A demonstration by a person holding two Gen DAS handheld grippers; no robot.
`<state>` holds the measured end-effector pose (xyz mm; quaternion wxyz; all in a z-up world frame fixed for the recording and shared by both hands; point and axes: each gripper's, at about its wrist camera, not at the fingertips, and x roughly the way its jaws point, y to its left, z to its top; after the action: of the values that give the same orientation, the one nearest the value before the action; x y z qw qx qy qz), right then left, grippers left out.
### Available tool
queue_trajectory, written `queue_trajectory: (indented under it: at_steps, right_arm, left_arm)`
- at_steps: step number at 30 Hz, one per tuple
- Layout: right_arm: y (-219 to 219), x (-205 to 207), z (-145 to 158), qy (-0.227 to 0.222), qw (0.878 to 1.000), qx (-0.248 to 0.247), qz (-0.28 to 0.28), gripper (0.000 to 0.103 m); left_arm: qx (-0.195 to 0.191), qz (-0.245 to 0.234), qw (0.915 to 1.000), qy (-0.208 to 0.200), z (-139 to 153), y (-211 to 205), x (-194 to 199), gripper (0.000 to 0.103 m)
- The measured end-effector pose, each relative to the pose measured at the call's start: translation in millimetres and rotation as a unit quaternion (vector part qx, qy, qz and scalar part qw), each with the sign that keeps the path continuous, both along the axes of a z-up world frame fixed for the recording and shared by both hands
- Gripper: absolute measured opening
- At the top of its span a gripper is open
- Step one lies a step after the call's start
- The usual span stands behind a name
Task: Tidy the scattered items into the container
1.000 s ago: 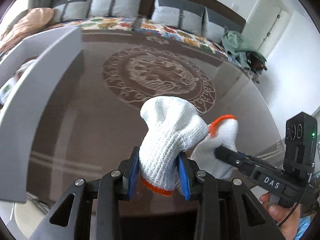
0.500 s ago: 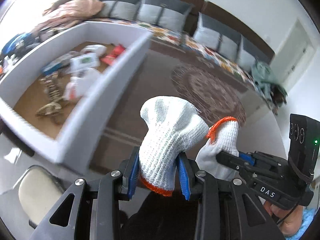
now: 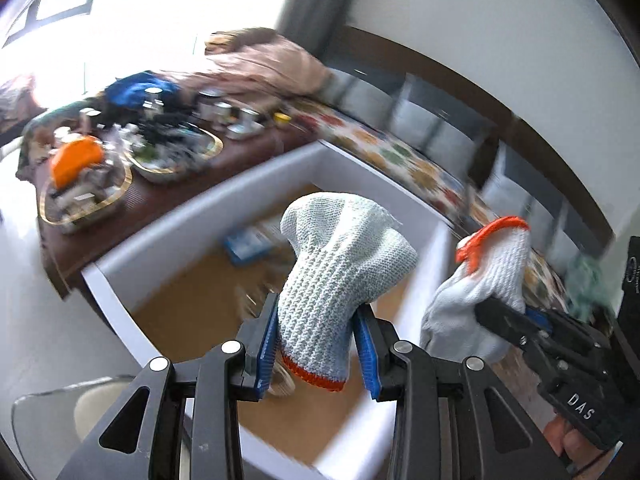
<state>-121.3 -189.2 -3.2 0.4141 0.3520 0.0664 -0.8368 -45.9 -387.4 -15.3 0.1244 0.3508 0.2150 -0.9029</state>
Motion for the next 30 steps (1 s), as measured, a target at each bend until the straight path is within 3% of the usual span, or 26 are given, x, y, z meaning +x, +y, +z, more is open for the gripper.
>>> queue_trajectory:
  at_steps: [4,8,10,11,15,23,27,30]
  right_arm:
    - [-54.9,-40.4,-3.8,-0.015,1.0,0.001,0.0,0.018]
    - [-110.3,-84.9,-43.3,-0.077,0.997,0.022,0.0,0.024]
    - [-127.1,-100.8,-71.1,-0.109,0.991,0.073,-0.02,0.057]
    - [-130.2,-105.1,-81.3,-0.116,0.988,0.095,-0.033,0.06]
    - [-106.3,-94.5,-77.7,-0.106,0.991,0.08,-0.036,0.062]
    - [-51.8,-56.3,-40.5,-0.095,0.989,0.101,-0.044,0.062]
    - [-38.7,-39.3,-15.5,-0.089,0.987,0.129,-0.025,0.061]
    - [-18.6,-34.7,-0.2,-0.068,0.991,0.116,-0.005,0.062]
  left_arm:
    - [-0.002,0.035,0.9991,-0.022,-10.7,-31.7,-25.0,0.036]
    - [0.025,0.046,0.991,-0.124,-63.5,-61.5,-69.5,0.048]
    - [0.034,0.057,0.9827,-0.173,-87.3,-69.7,-77.5,0.064]
    - [0.037,0.065,0.9797,-0.186,-94.8,-72.9,-76.5,0.066]
    - [0.024,0.091,0.9792,-0.18,-83.3,-68.7,-51.3,0.083]
    - [-0.016,0.092,0.9845,-0.148,-24.7,-1.9,-5.0,0.086]
    - [-0.01,0.099,0.9859,-0.134,-9.1,28.2,2.3,0.086]
    - [-0.005,0.121,0.985,-0.123,3.4,40.9,3.2,0.086]
